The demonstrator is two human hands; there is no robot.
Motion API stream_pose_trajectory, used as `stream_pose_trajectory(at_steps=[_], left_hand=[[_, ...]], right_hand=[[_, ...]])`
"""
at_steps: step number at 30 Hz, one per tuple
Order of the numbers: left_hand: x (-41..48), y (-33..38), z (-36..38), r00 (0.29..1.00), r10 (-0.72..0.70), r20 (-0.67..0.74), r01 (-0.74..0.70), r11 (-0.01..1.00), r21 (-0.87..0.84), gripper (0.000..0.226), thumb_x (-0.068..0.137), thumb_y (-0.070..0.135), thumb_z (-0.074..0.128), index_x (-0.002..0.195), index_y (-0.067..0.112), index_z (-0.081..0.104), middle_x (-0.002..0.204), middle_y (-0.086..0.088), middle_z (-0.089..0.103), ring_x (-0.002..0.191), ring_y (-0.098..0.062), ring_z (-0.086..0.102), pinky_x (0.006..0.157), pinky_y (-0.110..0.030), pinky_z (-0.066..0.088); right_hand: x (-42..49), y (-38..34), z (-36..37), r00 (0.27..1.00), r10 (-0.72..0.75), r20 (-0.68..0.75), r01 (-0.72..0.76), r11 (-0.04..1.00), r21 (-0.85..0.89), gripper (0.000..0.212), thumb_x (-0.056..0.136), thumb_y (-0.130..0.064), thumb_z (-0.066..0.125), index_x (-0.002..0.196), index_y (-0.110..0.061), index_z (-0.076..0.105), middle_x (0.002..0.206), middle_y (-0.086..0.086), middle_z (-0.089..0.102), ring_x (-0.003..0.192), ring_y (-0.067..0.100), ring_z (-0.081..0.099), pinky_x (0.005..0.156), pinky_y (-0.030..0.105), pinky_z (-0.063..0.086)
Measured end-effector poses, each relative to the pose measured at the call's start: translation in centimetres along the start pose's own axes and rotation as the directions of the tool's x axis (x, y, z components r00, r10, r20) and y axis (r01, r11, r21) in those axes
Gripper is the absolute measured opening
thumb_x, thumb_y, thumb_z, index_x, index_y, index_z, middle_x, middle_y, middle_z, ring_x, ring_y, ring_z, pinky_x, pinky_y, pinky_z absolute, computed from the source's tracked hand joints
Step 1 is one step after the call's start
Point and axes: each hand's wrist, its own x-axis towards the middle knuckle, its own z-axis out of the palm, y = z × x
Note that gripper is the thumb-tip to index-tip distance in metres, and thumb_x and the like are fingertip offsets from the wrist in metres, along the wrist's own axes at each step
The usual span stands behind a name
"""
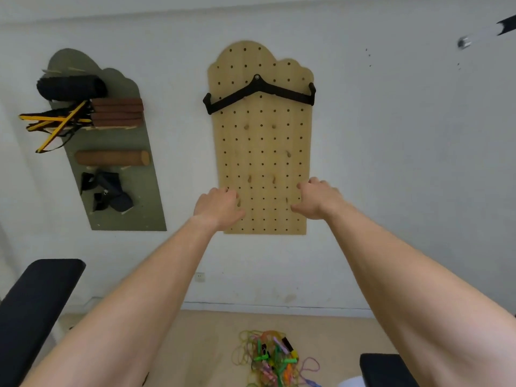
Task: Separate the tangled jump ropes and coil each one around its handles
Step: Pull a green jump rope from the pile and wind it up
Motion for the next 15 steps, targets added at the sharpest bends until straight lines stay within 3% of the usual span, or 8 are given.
stream_pose_trajectory(at_steps=[8, 15], left_hand=[[16.9, 1.9, 6.4, 0.995, -0.090, 0.039, 0.089, 0.996, 0.012, 0.056, 0.096, 0.049, 0.047, 0.142, 0.019, 0.046, 0.139, -0.003, 0.052, 0.124, -0.025, 0.049, 0.097, -0.039, 0.043], [28.8, -0.4, 10.6, 0.988, -0.138, 0.074, 0.140, 0.990, -0.031, 0.057, 0.094, 0.050, 0.052, 0.142, 0.020, 0.045, 0.138, -0.003, 0.052, 0.123, -0.025, 0.049, 0.097, -0.039, 0.044]], right_hand=[[18.5, 6.5, 4.8, 0.994, -0.092, 0.058, 0.092, 0.996, 0.007, 0.066, 0.089, -0.045, 0.058, 0.147, -0.019, 0.039, 0.142, 0.009, 0.047, 0.128, 0.030, 0.045, 0.097, 0.045, 0.045], [30.8, 8.0, 9.0, 0.989, -0.089, 0.118, 0.087, 0.996, 0.018, 0.065, 0.090, -0.043, 0.057, 0.146, -0.017, 0.039, 0.146, 0.010, 0.042, 0.133, 0.033, 0.041, 0.101, 0.048, 0.043]])
